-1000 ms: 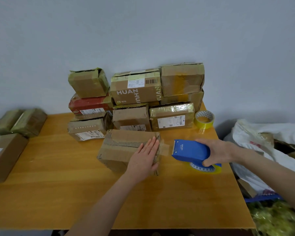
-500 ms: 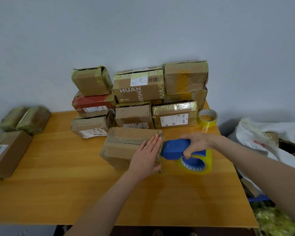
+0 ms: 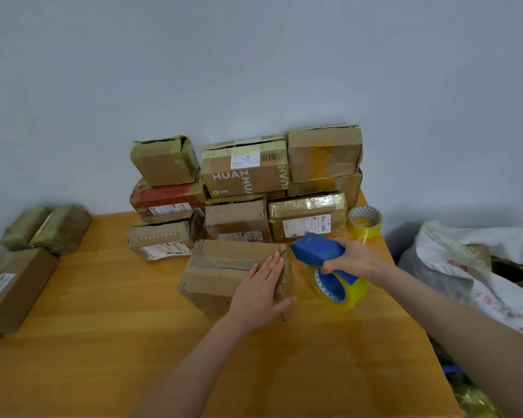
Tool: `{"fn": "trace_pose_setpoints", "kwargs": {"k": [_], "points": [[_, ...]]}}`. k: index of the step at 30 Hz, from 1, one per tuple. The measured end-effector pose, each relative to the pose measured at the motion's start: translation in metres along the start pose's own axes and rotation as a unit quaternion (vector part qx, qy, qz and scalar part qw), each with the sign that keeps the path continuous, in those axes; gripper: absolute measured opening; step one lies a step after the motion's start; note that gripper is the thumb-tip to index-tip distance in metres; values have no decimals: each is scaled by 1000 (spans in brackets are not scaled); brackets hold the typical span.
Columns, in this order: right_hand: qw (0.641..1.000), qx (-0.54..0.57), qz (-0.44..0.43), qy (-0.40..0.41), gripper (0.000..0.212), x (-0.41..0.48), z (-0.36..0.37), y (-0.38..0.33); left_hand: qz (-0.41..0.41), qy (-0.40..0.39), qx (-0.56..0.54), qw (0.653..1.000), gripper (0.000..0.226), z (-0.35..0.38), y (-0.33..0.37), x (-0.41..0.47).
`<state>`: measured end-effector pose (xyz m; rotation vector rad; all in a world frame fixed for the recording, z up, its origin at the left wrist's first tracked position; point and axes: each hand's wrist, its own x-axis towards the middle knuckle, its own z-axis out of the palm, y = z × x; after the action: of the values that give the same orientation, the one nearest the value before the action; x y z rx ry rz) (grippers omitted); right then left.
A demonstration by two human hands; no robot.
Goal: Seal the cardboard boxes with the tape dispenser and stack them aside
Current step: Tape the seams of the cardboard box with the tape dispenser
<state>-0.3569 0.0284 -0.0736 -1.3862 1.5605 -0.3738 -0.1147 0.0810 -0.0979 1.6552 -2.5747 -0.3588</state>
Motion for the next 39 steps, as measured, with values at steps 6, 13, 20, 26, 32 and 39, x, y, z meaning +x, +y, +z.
{"fn": "trace_pose_setpoints", "kwargs": {"k": [6,13,20,26,32,39], "points": [[973,211,90,32,48,5,22,36,-94,143,-65,983,55,-23,-24,-12],[960,245,132,19,50,8,40,57,-180,-27,83,980,69,-20,-44,-20],[970,212,114,34,58,10,45,44,-167,-8,73,983,78,-5,29,14],[977,184,65,86,48,5,19,32,-73,-5,75,995,65,0,23,-19],[986,144,-3,84,46,-4,-6,-3,60,-19,52,997,79,-7,2,-50],[987,144,-36,64,53,-11,-2,-26,-158,-61,-98,981,115,-2,-3,-49]]}}
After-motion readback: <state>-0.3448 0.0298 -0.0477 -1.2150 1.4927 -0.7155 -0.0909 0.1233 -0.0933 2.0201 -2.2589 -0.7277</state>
